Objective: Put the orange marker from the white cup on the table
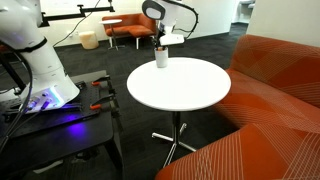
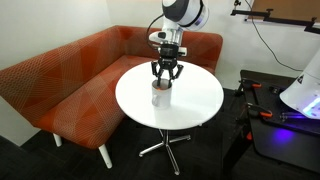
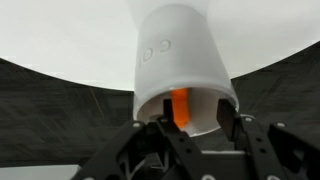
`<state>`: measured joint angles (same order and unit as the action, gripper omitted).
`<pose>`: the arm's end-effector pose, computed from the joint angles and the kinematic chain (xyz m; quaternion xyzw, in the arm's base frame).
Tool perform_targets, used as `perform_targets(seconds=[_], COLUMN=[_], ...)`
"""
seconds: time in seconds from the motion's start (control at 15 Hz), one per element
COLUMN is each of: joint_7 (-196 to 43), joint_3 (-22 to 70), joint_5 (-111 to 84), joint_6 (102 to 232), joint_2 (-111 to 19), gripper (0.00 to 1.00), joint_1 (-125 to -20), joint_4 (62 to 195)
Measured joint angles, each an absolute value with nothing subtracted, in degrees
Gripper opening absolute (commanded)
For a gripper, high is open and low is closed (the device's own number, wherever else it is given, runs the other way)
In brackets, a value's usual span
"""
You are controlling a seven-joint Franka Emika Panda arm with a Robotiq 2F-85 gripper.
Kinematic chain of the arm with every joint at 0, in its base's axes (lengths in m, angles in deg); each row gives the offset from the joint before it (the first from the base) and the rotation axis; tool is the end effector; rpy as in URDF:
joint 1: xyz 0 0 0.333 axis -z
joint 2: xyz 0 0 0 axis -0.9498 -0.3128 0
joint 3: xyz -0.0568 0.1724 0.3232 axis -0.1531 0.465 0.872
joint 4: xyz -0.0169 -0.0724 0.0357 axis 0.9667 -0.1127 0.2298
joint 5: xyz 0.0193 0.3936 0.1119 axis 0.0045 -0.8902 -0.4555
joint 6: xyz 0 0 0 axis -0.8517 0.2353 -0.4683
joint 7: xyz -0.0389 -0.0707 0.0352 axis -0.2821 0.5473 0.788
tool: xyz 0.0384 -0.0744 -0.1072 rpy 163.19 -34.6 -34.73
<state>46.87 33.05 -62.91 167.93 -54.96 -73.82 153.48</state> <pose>0.6103 0.0979 0.2198 -0.6809 -0.6770 -0.1893 0.2052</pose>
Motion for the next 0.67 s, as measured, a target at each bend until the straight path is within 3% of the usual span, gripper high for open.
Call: perform_targets(seconds=[0.67], joint_7=[45.36], joint_3=[33.87], joint_5=[-61.69], joint_6=[167.93], joint_2=[-55.05], gripper=[0.51], joint_1=[-73.81], joint_4=[153.48])
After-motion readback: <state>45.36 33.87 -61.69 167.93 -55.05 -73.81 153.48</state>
